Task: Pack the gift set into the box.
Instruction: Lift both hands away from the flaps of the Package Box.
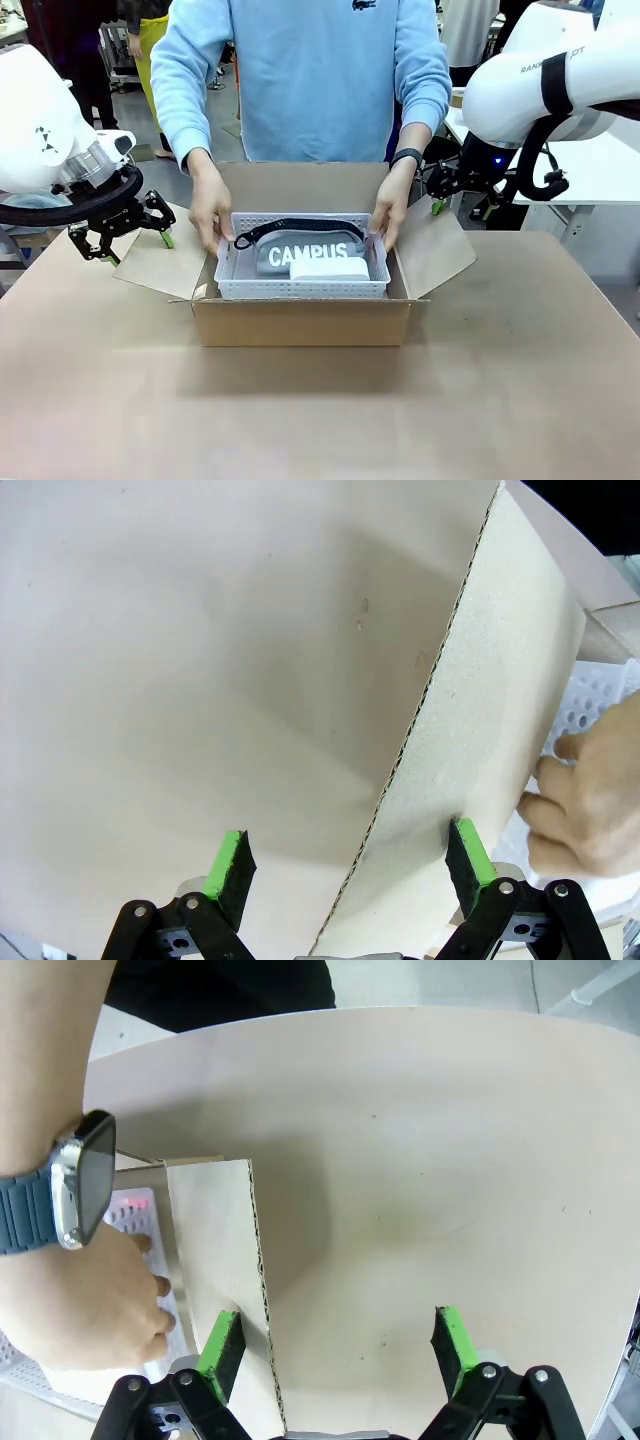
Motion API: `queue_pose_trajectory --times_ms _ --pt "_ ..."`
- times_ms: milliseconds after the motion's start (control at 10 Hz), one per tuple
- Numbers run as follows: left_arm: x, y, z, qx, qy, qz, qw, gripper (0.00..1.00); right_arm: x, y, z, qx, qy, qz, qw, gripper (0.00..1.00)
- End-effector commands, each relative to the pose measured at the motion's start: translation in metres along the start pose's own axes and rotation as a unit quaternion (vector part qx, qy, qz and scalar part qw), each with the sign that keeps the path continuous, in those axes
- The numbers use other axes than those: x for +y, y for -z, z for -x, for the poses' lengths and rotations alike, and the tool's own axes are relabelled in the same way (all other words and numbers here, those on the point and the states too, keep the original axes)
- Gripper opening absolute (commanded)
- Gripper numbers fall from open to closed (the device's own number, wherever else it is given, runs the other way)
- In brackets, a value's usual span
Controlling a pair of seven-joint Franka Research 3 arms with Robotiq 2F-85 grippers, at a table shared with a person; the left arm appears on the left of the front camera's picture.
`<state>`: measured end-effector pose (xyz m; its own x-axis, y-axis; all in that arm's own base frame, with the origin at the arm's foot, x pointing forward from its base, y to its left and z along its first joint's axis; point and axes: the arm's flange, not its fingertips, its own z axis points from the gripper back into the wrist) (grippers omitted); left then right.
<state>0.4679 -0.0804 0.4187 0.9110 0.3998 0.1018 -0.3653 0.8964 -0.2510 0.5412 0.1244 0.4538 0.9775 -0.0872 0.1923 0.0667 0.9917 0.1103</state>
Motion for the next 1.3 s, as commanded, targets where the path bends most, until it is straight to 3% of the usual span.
queue_pose_trajectory --times_ms 0,900,1000,1100,1200 --pt "-0.001 -0.001 0.000 -0.008 -0.005 -0.008 1.000 1.00 0.004 -0.002 0.000 0.001 0.007 0.007 1.000 1.00" --pt "0.000 0.000 0.000 0.000 0.000 0.000 1.000 1.00 0.000 0.000 0.000 0.000 0.000 0.000 1.000 1.00" --pt "0.020 -0.054 0.004 -0.022 0.026 0.086 0.996 1.00 -0.002 -0.037 0.000 -0.026 -0.023 -0.079 0.996 1.00" --pt "0.056 -0.108 0.012 -0.021 0.039 0.197 0.979 1.00 -0.029 -0.075 -0.003 -0.014 -0.021 -0.186 0.982 1.00" --pt "0.096 -0.136 0.013 0.011 0.068 0.346 0.936 1.00 -0.068 -0.094 -0.006 0.002 0.009 -0.270 0.963 1.00"
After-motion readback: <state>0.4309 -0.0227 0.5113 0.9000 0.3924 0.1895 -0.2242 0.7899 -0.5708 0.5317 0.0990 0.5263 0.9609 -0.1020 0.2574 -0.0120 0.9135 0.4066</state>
